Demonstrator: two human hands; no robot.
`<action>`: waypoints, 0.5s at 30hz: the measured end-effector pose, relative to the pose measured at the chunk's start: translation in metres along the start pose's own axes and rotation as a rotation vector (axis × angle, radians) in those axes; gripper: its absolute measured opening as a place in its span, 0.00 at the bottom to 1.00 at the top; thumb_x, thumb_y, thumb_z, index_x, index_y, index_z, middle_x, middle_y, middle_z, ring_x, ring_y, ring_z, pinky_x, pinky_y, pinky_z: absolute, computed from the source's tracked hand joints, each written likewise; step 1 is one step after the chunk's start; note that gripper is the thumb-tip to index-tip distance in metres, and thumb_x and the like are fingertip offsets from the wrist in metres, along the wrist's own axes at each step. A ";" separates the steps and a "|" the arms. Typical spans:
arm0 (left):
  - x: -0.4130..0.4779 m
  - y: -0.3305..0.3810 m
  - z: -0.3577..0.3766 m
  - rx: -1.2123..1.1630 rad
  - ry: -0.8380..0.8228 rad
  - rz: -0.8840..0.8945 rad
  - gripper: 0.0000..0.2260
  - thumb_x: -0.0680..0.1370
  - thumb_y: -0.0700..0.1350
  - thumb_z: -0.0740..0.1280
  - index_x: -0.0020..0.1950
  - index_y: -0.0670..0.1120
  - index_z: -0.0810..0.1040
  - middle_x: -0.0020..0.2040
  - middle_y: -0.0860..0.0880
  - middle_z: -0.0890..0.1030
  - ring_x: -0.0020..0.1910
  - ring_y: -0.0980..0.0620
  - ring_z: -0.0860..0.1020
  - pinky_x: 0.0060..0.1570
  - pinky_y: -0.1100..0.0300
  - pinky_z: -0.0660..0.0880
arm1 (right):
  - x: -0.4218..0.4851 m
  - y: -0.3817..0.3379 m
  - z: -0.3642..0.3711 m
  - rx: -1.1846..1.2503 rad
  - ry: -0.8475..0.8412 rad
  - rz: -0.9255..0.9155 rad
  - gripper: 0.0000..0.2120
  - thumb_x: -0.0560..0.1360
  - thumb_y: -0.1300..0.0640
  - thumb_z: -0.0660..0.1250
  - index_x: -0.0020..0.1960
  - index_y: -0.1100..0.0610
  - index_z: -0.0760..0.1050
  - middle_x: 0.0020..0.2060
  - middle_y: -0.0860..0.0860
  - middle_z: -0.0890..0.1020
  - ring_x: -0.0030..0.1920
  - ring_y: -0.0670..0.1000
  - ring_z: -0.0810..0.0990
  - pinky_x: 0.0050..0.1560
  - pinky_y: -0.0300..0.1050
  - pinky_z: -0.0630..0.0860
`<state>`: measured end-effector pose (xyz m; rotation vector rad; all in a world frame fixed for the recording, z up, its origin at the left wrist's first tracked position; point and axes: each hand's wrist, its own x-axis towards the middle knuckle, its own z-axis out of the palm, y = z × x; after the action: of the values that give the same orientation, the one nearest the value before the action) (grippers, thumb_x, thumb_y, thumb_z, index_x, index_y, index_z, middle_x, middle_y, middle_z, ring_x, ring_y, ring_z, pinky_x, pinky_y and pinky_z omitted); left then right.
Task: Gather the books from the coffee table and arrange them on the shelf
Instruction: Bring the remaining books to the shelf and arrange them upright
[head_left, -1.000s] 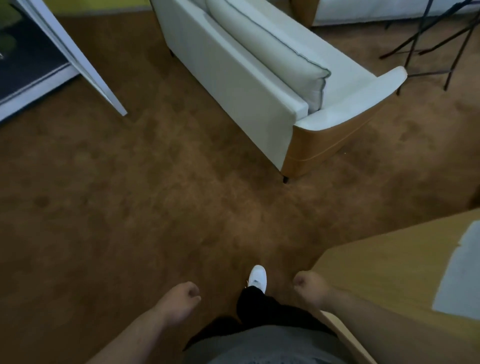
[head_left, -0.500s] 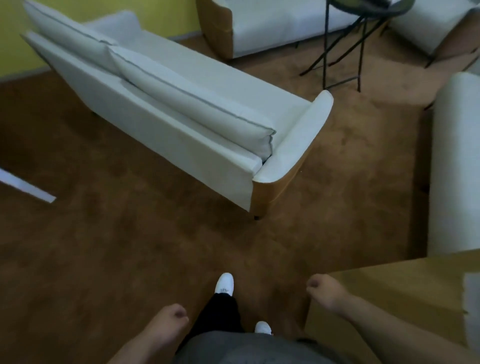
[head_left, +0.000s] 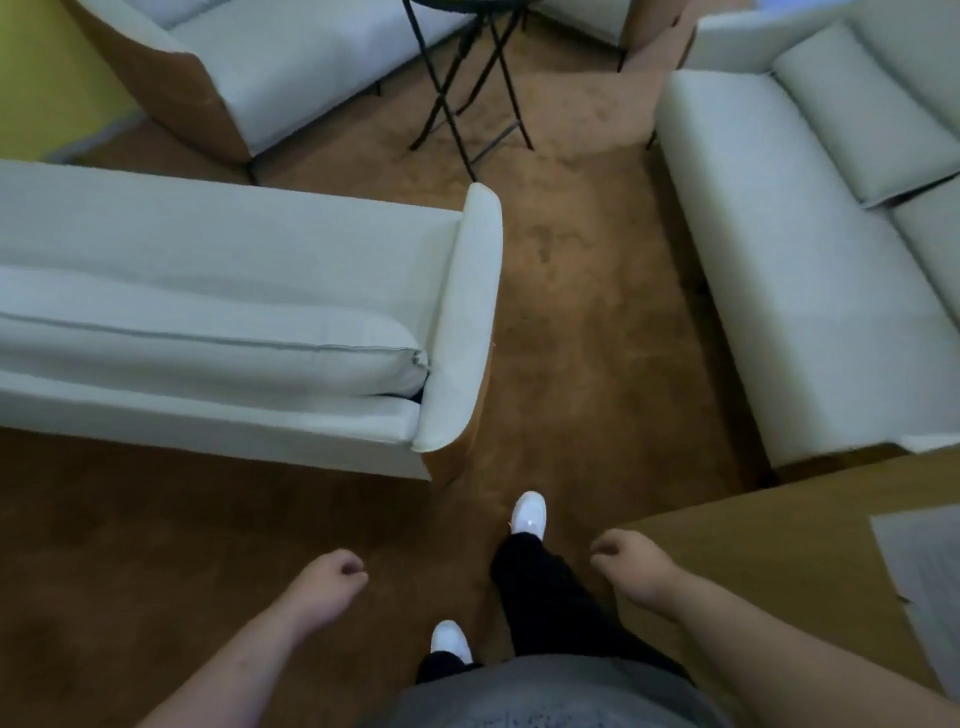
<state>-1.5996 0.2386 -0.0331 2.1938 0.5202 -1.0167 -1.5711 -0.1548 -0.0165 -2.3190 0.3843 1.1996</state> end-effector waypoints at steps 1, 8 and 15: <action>0.011 0.013 -0.001 0.015 -0.010 0.011 0.06 0.80 0.46 0.65 0.57 0.51 0.77 0.54 0.51 0.79 0.53 0.55 0.77 0.48 0.64 0.72 | 0.006 0.002 -0.007 0.009 -0.002 0.012 0.13 0.82 0.56 0.64 0.65 0.57 0.78 0.61 0.52 0.81 0.54 0.49 0.76 0.60 0.44 0.75; 0.094 0.128 -0.013 0.140 -0.087 0.047 0.02 0.78 0.45 0.67 0.47 0.53 0.77 0.50 0.51 0.80 0.47 0.55 0.78 0.49 0.62 0.72 | 0.077 0.009 -0.084 0.058 0.000 0.073 0.15 0.83 0.56 0.63 0.68 0.56 0.77 0.66 0.53 0.79 0.67 0.52 0.77 0.67 0.45 0.73; 0.171 0.248 -0.046 0.120 -0.050 0.025 0.08 0.76 0.45 0.66 0.52 0.46 0.82 0.52 0.48 0.82 0.51 0.49 0.79 0.52 0.56 0.74 | 0.144 -0.005 -0.185 0.062 -0.013 0.125 0.14 0.82 0.56 0.63 0.67 0.55 0.77 0.64 0.52 0.80 0.64 0.51 0.78 0.64 0.44 0.76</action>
<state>-1.3239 0.1094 -0.0463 2.2679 0.4182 -1.1123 -1.3607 -0.2551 -0.0430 -2.2614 0.5607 1.2428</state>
